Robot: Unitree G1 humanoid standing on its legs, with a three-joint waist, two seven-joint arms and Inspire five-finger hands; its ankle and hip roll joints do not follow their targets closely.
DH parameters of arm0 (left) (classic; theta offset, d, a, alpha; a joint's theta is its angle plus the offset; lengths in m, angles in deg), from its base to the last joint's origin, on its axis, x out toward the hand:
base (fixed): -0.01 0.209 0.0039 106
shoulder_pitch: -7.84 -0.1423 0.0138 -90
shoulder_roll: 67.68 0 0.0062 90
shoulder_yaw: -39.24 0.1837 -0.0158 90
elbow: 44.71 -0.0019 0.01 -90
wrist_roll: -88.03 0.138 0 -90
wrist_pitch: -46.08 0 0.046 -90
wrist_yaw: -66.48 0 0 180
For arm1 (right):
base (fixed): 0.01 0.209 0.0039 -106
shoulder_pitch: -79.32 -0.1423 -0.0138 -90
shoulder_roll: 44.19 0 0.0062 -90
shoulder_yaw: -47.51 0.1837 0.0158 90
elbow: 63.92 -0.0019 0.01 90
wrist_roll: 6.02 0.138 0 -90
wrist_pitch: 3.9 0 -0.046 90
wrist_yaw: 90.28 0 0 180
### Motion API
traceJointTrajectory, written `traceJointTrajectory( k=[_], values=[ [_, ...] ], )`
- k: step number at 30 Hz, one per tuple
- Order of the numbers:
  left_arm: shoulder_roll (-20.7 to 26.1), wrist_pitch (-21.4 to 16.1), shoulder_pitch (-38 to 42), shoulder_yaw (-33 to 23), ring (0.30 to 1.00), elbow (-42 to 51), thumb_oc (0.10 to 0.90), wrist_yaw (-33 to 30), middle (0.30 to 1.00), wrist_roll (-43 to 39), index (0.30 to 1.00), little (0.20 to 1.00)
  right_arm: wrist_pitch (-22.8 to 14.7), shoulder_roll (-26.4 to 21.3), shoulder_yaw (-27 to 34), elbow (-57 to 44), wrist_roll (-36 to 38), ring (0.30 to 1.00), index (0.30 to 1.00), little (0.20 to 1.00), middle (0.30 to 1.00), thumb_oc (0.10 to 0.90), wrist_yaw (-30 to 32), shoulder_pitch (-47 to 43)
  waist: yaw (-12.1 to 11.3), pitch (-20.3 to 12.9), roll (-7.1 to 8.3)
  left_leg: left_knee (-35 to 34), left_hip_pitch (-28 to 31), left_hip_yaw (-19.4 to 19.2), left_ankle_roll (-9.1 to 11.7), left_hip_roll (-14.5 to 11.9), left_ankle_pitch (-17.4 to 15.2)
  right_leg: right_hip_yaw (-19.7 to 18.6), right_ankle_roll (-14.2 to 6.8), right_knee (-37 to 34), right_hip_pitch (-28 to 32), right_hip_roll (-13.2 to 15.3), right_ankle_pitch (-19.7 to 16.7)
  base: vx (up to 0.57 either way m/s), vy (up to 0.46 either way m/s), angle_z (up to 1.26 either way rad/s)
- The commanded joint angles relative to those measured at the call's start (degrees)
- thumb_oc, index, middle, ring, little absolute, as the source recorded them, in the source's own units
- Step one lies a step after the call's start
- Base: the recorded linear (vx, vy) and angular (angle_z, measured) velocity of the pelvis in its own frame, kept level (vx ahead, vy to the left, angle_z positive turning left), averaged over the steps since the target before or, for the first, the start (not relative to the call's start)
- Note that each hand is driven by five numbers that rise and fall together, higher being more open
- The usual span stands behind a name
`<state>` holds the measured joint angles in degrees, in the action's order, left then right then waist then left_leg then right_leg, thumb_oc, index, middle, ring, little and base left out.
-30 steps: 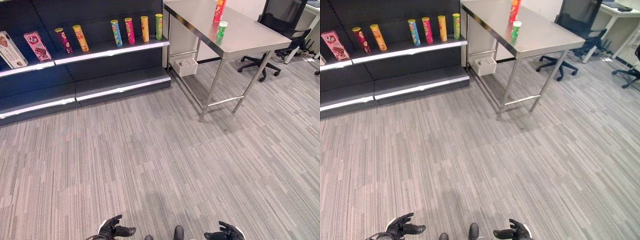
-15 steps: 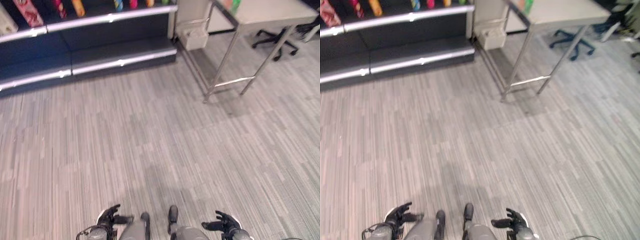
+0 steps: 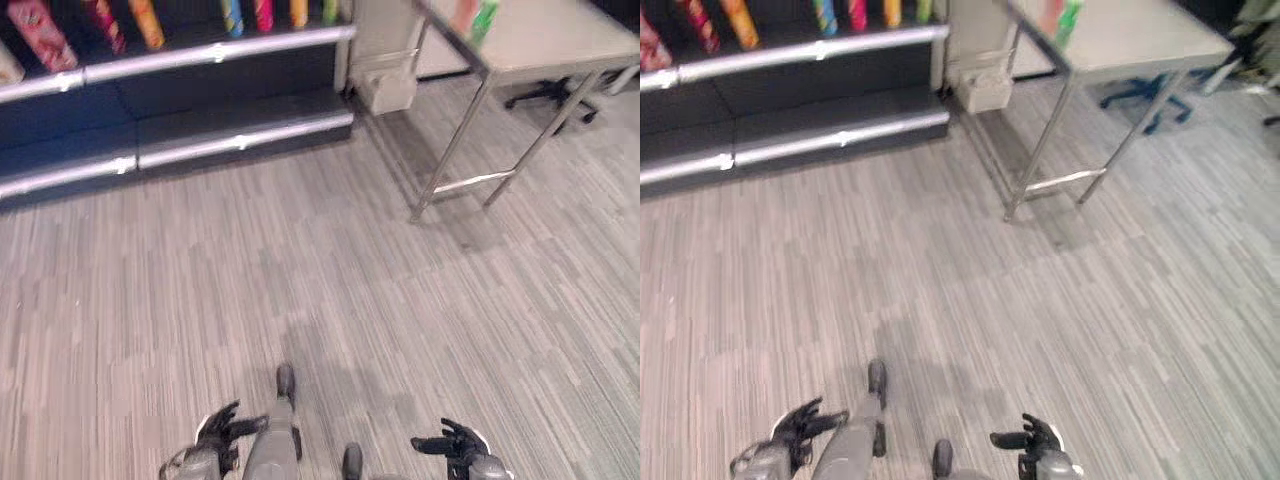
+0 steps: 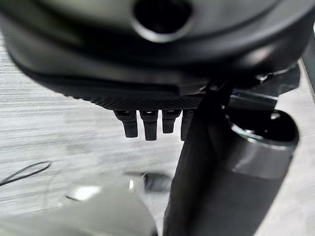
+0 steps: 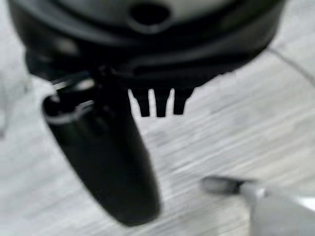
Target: Put the goods on the table back onto the shelves and tidy them up.
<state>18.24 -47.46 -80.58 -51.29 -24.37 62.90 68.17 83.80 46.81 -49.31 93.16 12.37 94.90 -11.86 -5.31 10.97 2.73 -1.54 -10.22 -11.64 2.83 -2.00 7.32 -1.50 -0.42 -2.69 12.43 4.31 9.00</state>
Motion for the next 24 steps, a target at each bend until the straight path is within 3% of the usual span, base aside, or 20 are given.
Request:
traceJointTrajectory(
  k=[1,2,3,4,5,6,7,8,9,10,12,14,17,18,19,21,22,23,24],
  values=[
    [3.2,-0.9,-2.0,4.6,0.900,4.4,0.800,-0.5,0.900,1.9,0.900,0.900,-1.1,-2.6,1.7,-4.1,1.3,0.900,0.900,0.900,0.900,0.800,-0.2,-0.4,0.8,-0.5,0.29,-0.7,-2.0,2.0,-1.9,2.1,1.2,3.6,-9.8,17.4,-0.7,3.6,-4.2,0.18,0.159,-0.31],
    [3.1,-0.8,-2.0,4.7,0.900,4.4,0.800,-0.5,0.900,1.9,0.900,0.900,-1.1,-2.6,1.7,-4.1,1.3,0.900,0.900,0.900,0.900,0.800,-0.2,-0.4,0.7,-0.7,0.10,-0.6,-2.2,1.9,-1.9,1.9,1.2,3.5,-9.8,17.4,-0.9,3.4,-4.4,0.38,0.426,0.16],
    [4.0,-0.9,-0.5,5.4,0.900,6.4,0.800,-0.8,0.900,1.6,0.900,0.900,-1.2,-2.8,2.3,-4.7,1.5,0.900,0.900,0.900,0.900,0.800,-0.1,-0.9,2.4,1.3,-1.13,-0.6,2.9,1.4,-4.7,3.4,-2.7,5.2,-9.8,34.3,-8.9,5.9,-16.2,0.25,0.354,0.28],
    [4.1,-0.8,-0.2,5.6,0.900,6.8,0.800,-0.9,0.900,1.5,0.900,0.900,-1.0,-2.7,2.3,-4.7,1.2,0.900,0.900,0.900,0.900,0.800,0.0,-1.0,2.8,2.1,-1.95,-1.2,5.3,1.6,-5.3,3.4,-3.6,6.3,-9.6,39.4,-12.4,6.7,-16.7,0.46,0.437,0.24],
    [4.2,-1.0,0.7,6.5,0.900,8.0,0.800,-0.8,0.900,1.6,0.900,0.900,-0.7,-2.6,2.1,-3.6,0.7,0.900,0.900,0.900,0.900,0.800,0.1,-1.1,4.1,3.2,-3.10,-2.1,8.7,2.5,-5.3,3.5,-5.1,9.7,-8.4,39.7,-16.4,7.7,-12.7,0.38,0.177,-0.07],
    [4.2,-1.2,1.2,6.9,0.900,8.3,0.800,-0.6,0.900,1.3,0.900,0.900,-0.6,-2.5,1.9,-2.9,0.8,0.900,0.900,0.900,0.900,0.800,0.1,-1.2,4.8,3.8,-3.67,-2.2,10.1,2.9,-5.0,3.3,-5.8,11.9,-7.8,37.0,-18.5,7.9,-10.1,0.54,0.050,-0.19],
    [4.3,-1.4,2.2,7.6,0.900,9.4,0.800,-0.7,0.900,1.3,0.900,0.900,-0.4,-2.6,2.0,-2.0,0.9,0.900,0.900,0.900,0.900,0.800,0.2,-1.5,6.0,4.7,-3.94,-2.7,12.3,3.6,-4.3,3.2,-7.5,16.0,-7.6,27.5,-20.3,7.7,-7.6,0.34,-0.035,-0.02],
    [4.3,-1.4,2.2,7.6,0.900,9.4,0.800,-0.7,0.900,1.3,0.900,0.900,-0.4,-2.6,2.0,-2.0,0.9,0.900,0.900,0.900,0.900,0.800,0.2,-1.5,6.0,4.6,-4.10,-2.7,12.2,3.7,-4.2,3.0,-7.4,16.1,-7.5,27.1,-20.2,7.5,-7.9,0.32,-0.079,0.53],
    [4.3,-1.6,2.7,8.1,0.900,9.8,0.800,-0.8,0.900,1.3,0.900,0.900,-0.4,-2.5,2.0,-1.9,1.2,0.900,0.900,0.900,0.900,0.800,0.3,-1.7,6.7,5.0,-3.88,-3.0,13.3,4.1,-3.8,3.2,-8.2,17.0,-7.9,20.7,-21.4,6.8,-8.8,0.37,-0.133,0.81],
    [4.3,-1.8,3.6,8.5,0.900,10.0,0.800,-0.9,0.900,1.6,0.900,0.900,-0.3,-2.1,2.3,-1.2,1.8,0.900,0.900,0.900,0.900,0.800,0.4,-1.7,7.8,5.1,-2.69,-3.5,15.7,5.0,-3.0,4.5,-9.9,17.0,-9.8,8.9,-22.9,5.8,-11.8,0.52,-0.175,0.81],
    [4.1,-2.0,4.0,8.7,0.900,9.5,0.800,-0.6,0.900,2.9,0.900,0.900,-0.2,-1.7,2.7,-0.5,2.1,0.900,0.900,0.900,0.900,0.800,0.3,-1.4,9.0,5.4,-2.28,-3.5,18.4,5.9,-2.1,4.5,-11.8,16.9,-11.7,0.3,-24.9,4.7,-15.6,0.48,-0.146,0.52],
    [3.8,-2.0,4.4,8.6,0.900,8.8,0.800,-0.3,0.900,3.9,0.900,0.900,-0.1,-1.7,2.8,-0.3,1.5,0.900,0.900,0.900,0.900,0.800,0.2,-1.4,9.6,5.6,-2.28,-3.5,20.7,6.4,-1.4,4.2,-13.6,17.8,-12.8,-2.3,-27.4,4.5,-17.1,0.47,-0.147,1.04],
    [3.2,-2.1,3.8,9.3,0.900,8.1,0.800,0.1,0.900,5.0,0.900,0.900,0.1,-2.3,2.2,0.1,0.6,0.900,0.900,0.900,0.900,0.800,-0.3,-0.8,10.2,4.8,-1.72,-3.5,23.1,7.7,-1.0,4.2,-16.0,18.6,-12.2,-2.3,-26.0,5.1,-19.3,0.48,-0.225,0.49],
    [2.3,-2.1,3.5,10.3,0.900,7.8,0.800,0.4,0.900,5.1,0.900,0.900,-0.2,-3.6,2.1,0.6,0.5,0.900,0.900,0.900,0.900,0.800,-0.5,0.1,11.6,3.2,-3.05,-2.2,25.8,8.2,0.9,0.3,-17.3,17.9,-10.4,-1.7,-23.5,3.1,-19.4,0.87,-0.560,0.13],
    [2.2,-2.3,3.5,10.6,0.900,8.6,0.800,0.2,0.900,4.5,0.900,0.900,-0.7,-4.4,2.0,0.3,1.0,0.900,0.900,0.900,0.900,0.800,-0.7,0.3,11.9,2.8,-3.98,4.0,24.2,8.5,2.6,-2.0,-15.4,17.8,-8.9,-1.8,-21.4,1.5,-17.7,0.80,-0.558,0.07],
    [2.2,-2.2,3.4,10.9,0.900,9.9,0.800,0.3,0.900,3.5,0.900,0.900,-0.8,-4.9,1.7,0.4,1.1,0.900,0.900,0.900,0.900,0.800,-0.5,0.3,11.9,3.0,-4.08,13.6,20.2,8.3,4.3,-2.7,-12.0,17.7,-7.0,-2.2,-18.8,0.3,-15.2,0.24,-0.236,0.15],
    [2.3,-2.2,3.4,10.9,0.900,9.9,0.800,0.3,0.900,3.5,0.900,0.900,-0.8,-4.9,1.7,0.4,1.1,0.900,0.900,0.900,0.900,0.800,-0.5,0.3,12.1,2.8,-3.88,13.6,19.9,8.5,4.3,-2.5,-11.8,17.8,-7.0,-2.2,-19.0,0.6,-15.3,0.24,-0.324,-0.17],
    [2.4,-2.1,3.7,11.0,0.900,11.8,0.800,-0.1,0.900,2.1,0.900,0.900,-0.6,-5.7,1.6,0.1,1.5,0.900,0.900,0.900,0.900,0.800,-0.1,-0.6,11.3,4.6,-2.65,30.7,12.0,8.6,4.4,-2.7,-6.1,16.8,-4.4,-2.3,-14.8,-0.4,-11.8,0.15,-0.228,-0.30],
    [2.4,-2.1,3.7,11.0,0.900,11.8,0.800,-0.1,0.900,2.1,0.900,0.900,-0.6,-5.7,1.6,0.1,1.5,0.900,0.900,0.900,0.900,0.800,-0.1,-0.6,11.3,4.7,-2.74,31.1,11.9,8.6,4.4,-2.8,-6.3,16.8,-4.4,-2.3,-14.8,-0.5,-11.8,0.22,-0.294,-0.32]
  ],
)
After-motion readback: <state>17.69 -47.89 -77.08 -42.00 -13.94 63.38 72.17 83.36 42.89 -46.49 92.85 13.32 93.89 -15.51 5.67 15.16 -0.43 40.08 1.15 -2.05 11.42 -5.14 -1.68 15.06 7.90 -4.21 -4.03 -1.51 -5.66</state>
